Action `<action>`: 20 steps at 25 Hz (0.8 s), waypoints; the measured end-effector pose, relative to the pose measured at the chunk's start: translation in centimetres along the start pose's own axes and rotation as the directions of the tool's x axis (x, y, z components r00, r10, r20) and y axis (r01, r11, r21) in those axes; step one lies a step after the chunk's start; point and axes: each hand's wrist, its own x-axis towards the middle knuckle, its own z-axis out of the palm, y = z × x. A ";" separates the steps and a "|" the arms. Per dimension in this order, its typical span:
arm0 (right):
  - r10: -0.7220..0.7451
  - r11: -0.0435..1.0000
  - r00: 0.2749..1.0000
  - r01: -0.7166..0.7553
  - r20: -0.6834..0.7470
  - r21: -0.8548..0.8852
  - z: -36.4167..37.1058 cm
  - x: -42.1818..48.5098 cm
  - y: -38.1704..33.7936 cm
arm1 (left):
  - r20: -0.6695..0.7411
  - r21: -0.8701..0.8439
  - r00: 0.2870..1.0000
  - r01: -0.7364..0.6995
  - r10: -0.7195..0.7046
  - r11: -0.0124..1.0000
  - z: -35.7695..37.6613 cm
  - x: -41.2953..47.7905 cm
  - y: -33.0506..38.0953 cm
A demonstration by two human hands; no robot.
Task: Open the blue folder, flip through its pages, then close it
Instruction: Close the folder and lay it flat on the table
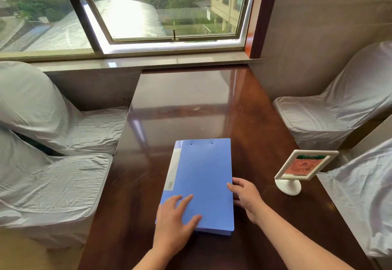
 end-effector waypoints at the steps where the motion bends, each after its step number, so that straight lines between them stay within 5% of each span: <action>1: -0.011 1.000 1.000 0.011 -0.016 0.003 0.0 0.1 -0.3 | -0.070 -0.050 0.989 0.125 -0.128 0.991 -0.5 0.4 -0.8; 3: -0.029 0.999 0.997 0.028 -0.075 -0.018 0.0 0.3 -0.6 | -0.021 -0.087 0.913 0.405 -0.408 0.910 -1.3 1.3 -1.9; 5: -0.028 0.996 0.990 0.017 -0.137 -0.085 -0.3 0.3 -0.2 | 0.072 -0.103 0.848 0.530 -0.526 0.841 -1.5 1.9 -2.7; 12: -0.052 0.957 0.994 0.076 0.091 -0.280 0.7 -0.8 0.5 | 0.105 0.041 0.878 0.465 -0.467 0.884 -0.3 1.1 -2.3; 15: -0.100 0.904 0.995 0.099 0.019 -0.416 1.0 -1.1 0.2 | 0.077 0.106 0.870 0.479 -0.487 0.871 0.3 1.0 -1.9; 20: 0.015 0.998 0.997 -0.010 0.070 -0.070 0.5 -2.3 -0.2 | 0.079 -0.111 0.833 0.554 -0.548 0.825 0.8 1.4 -1.3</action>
